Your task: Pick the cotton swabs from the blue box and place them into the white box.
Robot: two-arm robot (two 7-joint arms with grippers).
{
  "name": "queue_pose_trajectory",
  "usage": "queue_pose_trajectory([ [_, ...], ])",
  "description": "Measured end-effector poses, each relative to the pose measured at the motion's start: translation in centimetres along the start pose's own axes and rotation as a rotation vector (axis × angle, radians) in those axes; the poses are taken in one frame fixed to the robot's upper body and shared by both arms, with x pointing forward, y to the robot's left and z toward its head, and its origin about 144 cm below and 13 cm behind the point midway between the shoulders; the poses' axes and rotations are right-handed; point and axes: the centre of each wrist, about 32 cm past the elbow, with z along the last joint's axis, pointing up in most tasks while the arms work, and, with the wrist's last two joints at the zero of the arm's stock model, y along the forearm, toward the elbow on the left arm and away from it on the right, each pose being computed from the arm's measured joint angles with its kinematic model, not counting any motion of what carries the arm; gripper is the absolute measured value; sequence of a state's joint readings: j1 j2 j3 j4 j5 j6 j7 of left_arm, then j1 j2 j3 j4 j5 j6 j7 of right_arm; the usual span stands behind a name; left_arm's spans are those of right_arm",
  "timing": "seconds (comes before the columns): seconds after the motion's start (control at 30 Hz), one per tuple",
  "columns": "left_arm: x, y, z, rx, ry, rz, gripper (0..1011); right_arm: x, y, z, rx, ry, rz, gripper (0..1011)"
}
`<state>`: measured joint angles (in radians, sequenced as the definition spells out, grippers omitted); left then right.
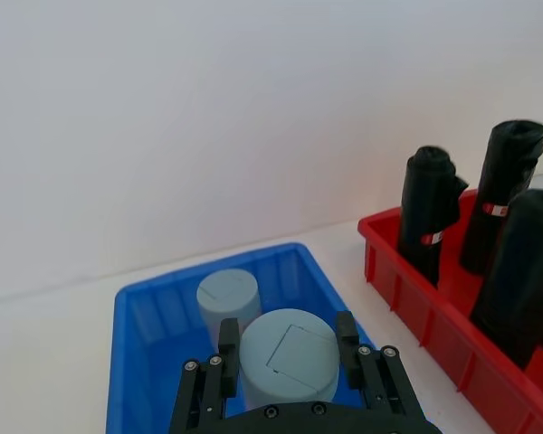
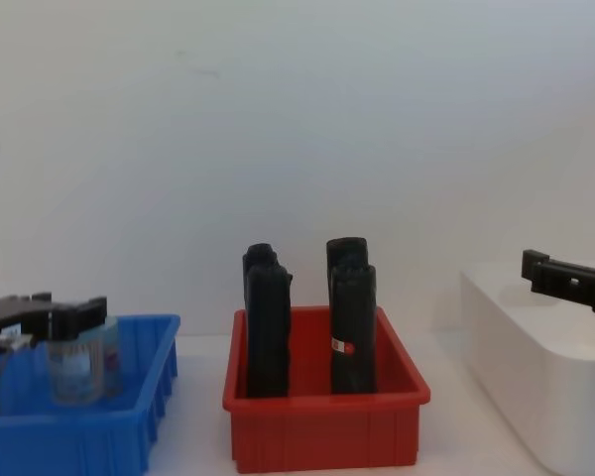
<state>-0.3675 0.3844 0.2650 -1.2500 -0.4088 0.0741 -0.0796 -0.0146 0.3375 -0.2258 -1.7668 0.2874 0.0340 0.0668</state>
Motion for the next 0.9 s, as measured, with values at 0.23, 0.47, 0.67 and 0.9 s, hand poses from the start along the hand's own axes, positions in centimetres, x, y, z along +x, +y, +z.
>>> queue_pose_trajectory([
  [0.23, -0.4, 0.4, 1.9, -0.057, -0.038, -0.022, 644, 0.0, 0.0, 0.0, 0.000, 0.000, 0.000, 1001],
  [0.47, -0.8, 0.8, 3.5, -0.083, -0.068, -0.072, 644, 0.0, 0.0, 0.0, 0.000, 0.000, 0.000, 1001],
  [0.67, -1.1, 1.0, 4.7, -0.093, -0.087, -0.116, 644, 0.0, 0.0, 0.0, 0.000, 0.000, 0.000, 1001],
  [0.9, -1.5, 1.1, 6.2, -0.097, -0.104, -0.187, 644, 0.0, 0.0, 0.0, 0.000, 0.000, 0.000, 1001],
])
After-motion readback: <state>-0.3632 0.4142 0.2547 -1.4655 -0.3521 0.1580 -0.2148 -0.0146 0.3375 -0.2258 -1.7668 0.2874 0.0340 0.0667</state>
